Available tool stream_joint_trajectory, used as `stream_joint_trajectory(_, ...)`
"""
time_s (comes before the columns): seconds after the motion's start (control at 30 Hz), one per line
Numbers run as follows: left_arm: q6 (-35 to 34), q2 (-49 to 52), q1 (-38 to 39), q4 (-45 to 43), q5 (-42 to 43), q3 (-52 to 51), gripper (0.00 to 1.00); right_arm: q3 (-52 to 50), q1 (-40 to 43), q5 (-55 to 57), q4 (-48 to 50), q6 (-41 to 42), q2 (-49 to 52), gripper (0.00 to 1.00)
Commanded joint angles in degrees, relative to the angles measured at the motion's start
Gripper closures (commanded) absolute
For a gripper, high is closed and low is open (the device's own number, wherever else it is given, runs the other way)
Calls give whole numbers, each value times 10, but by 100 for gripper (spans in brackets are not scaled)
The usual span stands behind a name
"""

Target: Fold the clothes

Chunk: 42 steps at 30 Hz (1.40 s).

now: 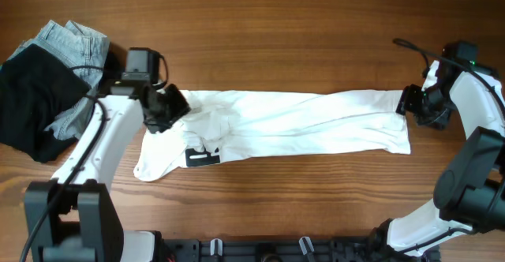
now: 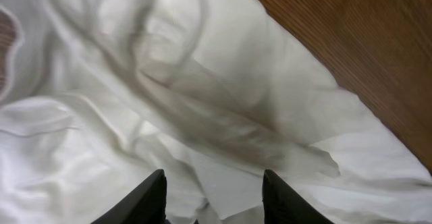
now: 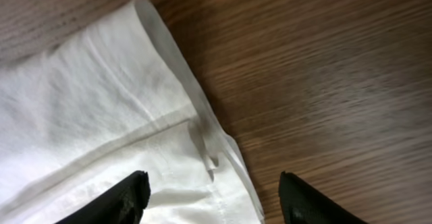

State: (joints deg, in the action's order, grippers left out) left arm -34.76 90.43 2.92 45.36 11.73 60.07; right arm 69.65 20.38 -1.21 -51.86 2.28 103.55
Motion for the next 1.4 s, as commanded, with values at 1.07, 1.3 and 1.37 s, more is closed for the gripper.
stream_joint_trajectory(1.07, 46, -19, -24, 31, -14, 2, 51, 90, -236, -101, -116, 118, 22, 96)
stream_joint_trajectory(1.3, 46, -19, -24, 36, -14, 2, 51, 90, -398, -107, -73, 219, 23, 96)
stream_joint_trajectory(1.37, 46, -19, -24, 36, -14, 2, 51, 90, -428, -113, -50, 223, 24, 96)
